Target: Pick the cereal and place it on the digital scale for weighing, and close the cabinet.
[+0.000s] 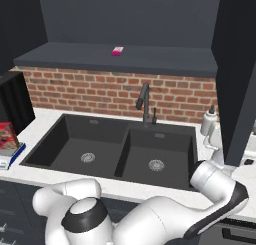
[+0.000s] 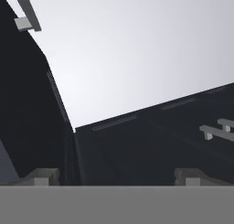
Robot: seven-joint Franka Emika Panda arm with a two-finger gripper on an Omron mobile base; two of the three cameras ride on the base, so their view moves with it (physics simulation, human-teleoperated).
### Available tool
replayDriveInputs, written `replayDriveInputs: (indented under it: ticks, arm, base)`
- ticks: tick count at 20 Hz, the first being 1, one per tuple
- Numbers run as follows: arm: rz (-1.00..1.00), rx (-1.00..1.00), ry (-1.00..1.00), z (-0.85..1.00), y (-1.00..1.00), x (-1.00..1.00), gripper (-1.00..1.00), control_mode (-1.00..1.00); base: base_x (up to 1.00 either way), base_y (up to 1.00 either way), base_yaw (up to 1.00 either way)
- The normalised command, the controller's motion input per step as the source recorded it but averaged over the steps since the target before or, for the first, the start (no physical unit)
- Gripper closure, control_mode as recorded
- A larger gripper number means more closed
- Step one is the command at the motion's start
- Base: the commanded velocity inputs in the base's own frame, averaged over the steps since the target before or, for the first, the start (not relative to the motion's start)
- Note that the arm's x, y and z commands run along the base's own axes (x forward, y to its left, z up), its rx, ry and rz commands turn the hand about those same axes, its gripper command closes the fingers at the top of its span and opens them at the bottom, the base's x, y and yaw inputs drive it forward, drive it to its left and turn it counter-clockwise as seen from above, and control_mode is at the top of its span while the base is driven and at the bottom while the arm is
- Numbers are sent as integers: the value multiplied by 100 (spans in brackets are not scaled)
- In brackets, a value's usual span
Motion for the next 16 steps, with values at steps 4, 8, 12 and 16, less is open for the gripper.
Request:
replayDriveInputs:
  ticks: [4,8,12,16]
  arm:
    - [0,0,7,21,-1,0,-100,-100]
    - [0,0,5,19,-3,-1,-100,-100]
    - [0,-2,0,23,0,-24,-100,-100]
    - [0,-5,0,32,0,-45,-100,-100]
  base:
    - [0,0,0]
    - [0,0,0]
    - [0,0,0]
    - [0,0,0]
